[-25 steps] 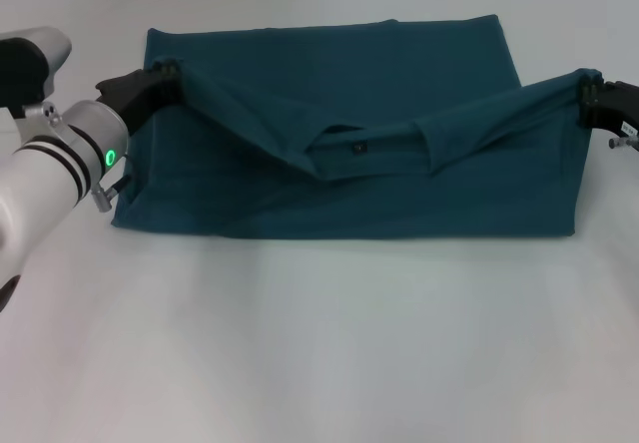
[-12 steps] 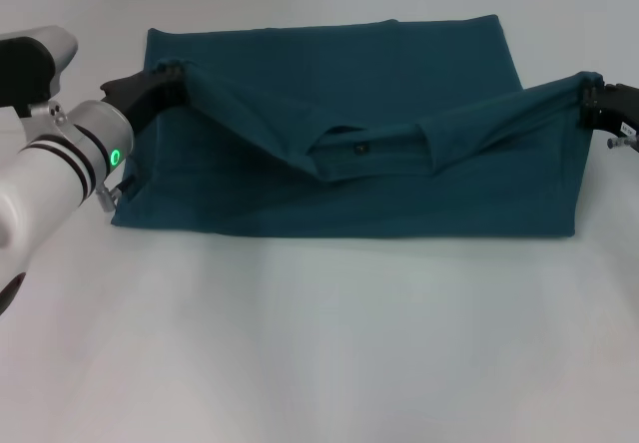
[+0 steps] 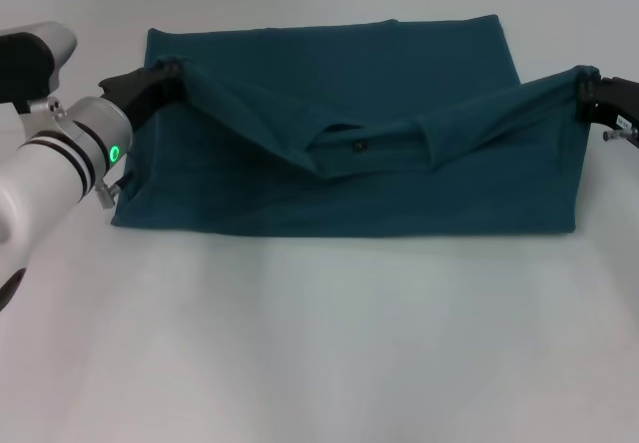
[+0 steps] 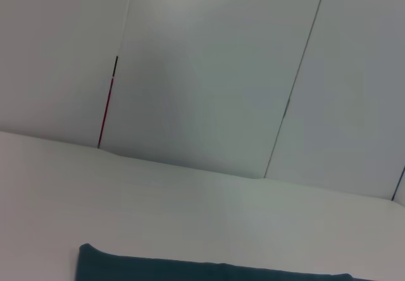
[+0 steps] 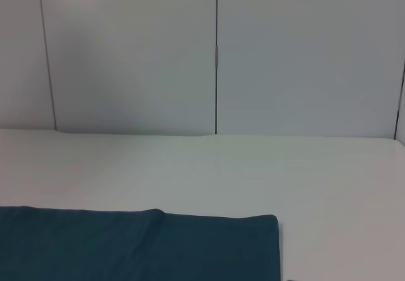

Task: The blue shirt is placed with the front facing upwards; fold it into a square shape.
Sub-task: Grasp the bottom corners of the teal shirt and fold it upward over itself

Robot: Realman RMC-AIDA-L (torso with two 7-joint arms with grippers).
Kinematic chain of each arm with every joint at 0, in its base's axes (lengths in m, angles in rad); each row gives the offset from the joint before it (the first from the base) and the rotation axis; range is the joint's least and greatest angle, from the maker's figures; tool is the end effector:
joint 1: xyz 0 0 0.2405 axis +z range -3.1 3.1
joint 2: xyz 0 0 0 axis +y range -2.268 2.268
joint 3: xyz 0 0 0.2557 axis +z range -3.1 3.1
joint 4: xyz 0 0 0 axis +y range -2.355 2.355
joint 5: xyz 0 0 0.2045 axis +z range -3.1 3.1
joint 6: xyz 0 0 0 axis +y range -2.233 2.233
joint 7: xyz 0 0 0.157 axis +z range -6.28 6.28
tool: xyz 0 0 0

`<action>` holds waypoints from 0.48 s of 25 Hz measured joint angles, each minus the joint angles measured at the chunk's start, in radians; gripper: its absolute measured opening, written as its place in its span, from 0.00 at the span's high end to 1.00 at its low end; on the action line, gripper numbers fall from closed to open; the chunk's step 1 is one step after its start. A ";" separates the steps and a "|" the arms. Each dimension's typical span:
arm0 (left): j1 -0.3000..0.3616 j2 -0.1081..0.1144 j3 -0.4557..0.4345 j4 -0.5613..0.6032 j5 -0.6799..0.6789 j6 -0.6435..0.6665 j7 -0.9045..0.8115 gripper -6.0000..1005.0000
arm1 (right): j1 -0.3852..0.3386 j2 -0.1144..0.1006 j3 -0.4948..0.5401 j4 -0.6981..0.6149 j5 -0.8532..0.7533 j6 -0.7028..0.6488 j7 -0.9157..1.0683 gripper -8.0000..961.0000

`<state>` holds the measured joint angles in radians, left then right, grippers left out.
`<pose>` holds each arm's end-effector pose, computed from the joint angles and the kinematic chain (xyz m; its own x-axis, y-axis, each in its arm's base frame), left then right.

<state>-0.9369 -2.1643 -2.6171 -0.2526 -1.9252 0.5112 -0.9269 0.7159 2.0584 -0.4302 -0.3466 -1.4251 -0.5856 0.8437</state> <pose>-0.2094 0.4841 -0.0338 0.5350 0.2849 0.7953 0.8435 -0.2324 -0.4842 0.3199 0.4512 0.0443 0.7122 -0.2672 -0.6491 -0.6925 -0.1165 -0.7119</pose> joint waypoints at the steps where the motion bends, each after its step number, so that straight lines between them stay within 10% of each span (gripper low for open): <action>1: 0.000 0.000 -0.001 -0.001 0.000 -0.002 -0.001 0.92 | 0.002 -0.001 -0.002 0.000 0.000 0.004 0.000 0.96; 12: -0.008 0.000 -0.003 -0.005 0.000 -0.028 -0.008 0.88 | 0.014 -0.004 -0.009 0.000 0.005 0.039 -0.001 0.93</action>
<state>-0.9451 -2.1642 -2.6202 -0.2574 -1.9251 0.4831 -0.9350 0.7299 2.0540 -0.4387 -0.3466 -1.4202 -0.5470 0.8425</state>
